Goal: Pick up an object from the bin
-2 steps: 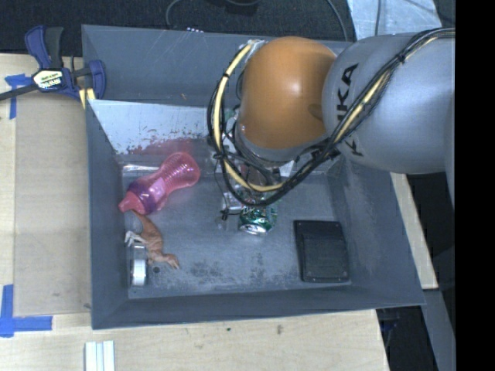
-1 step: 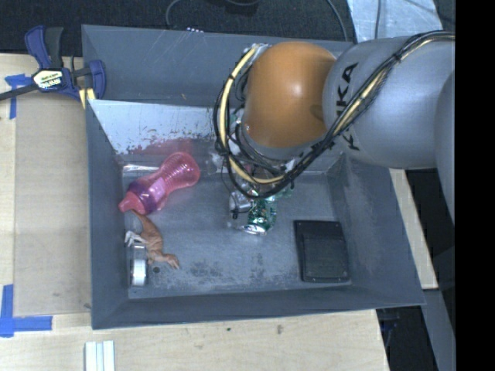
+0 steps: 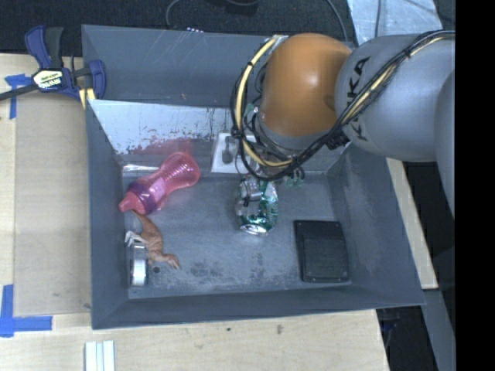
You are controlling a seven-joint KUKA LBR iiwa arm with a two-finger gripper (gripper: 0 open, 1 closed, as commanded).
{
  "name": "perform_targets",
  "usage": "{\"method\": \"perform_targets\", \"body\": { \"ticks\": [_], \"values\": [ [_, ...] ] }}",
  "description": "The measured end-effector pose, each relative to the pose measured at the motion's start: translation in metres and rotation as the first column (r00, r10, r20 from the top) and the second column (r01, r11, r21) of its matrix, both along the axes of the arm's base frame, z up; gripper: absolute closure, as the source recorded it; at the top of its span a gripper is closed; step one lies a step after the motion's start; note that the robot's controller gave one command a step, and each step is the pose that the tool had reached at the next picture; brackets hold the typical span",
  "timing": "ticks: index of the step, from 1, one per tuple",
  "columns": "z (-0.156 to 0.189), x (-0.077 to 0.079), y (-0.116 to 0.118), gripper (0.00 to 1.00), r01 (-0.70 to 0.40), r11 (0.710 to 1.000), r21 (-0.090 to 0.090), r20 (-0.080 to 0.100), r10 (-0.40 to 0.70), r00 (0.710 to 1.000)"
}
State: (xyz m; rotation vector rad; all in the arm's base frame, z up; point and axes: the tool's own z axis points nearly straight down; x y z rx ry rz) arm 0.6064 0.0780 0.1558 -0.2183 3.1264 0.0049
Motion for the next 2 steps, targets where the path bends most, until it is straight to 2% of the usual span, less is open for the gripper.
{"method": "perform_targets", "body": {
  "ticks": [1,2],
  "values": [
    [-0.0132,0.0052,-0.0196,0.0,-0.046,0.999,-0.004,0.0,0.046,0.999],
    [-0.0104,0.0009,-0.0292,0.0,-0.16,0.987,-0.002,0.0,0.16,0.987]
  ]
}}
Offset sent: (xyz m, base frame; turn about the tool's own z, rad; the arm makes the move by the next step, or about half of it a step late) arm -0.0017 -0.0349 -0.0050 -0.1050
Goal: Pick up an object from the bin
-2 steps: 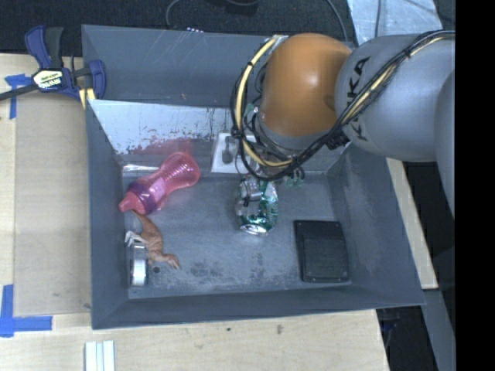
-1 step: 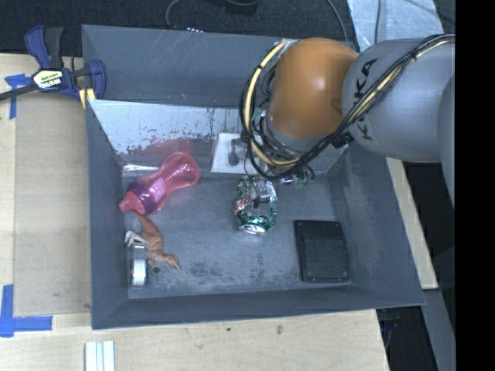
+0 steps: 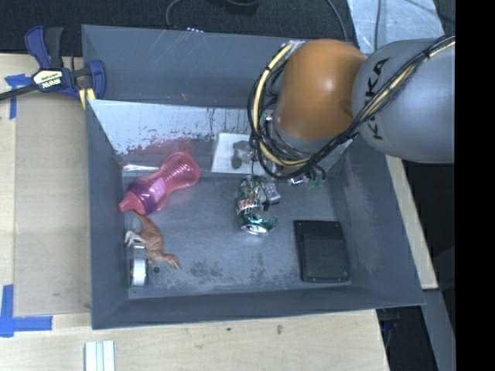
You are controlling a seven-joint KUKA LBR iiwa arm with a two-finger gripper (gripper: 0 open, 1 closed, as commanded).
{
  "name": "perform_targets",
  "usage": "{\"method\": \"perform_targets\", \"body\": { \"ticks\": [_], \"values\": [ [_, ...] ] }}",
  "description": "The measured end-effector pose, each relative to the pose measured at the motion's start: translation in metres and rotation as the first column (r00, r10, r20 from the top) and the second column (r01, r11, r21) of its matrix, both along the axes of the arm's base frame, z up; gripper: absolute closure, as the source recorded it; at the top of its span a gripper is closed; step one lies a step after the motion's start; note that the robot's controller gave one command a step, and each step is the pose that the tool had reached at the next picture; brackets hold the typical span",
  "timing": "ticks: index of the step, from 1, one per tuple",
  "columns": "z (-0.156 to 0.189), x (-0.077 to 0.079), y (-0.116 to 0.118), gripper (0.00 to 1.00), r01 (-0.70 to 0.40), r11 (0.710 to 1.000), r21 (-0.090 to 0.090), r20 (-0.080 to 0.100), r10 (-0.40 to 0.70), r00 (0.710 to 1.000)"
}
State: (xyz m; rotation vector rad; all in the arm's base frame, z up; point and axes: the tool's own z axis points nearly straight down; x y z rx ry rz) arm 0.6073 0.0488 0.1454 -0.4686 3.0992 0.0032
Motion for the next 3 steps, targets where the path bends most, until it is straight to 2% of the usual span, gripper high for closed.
{"method": "perform_targets", "body": {
  "ticks": [1,2,3],
  "values": [
    [-0.003,-0.001,-0.007,0.0,0.02,1.0,-0.001,0.002,-0.02,1.0],
    [-0.008,-0.006,-0.015,0.0,-0.241,0.971,-0.003,0.002,0.241,0.971],
    [-0.011,-0.01,-0.018,0.0,-0.342,0.94,-0.005,0.003,0.342,0.94]
  ]
}}
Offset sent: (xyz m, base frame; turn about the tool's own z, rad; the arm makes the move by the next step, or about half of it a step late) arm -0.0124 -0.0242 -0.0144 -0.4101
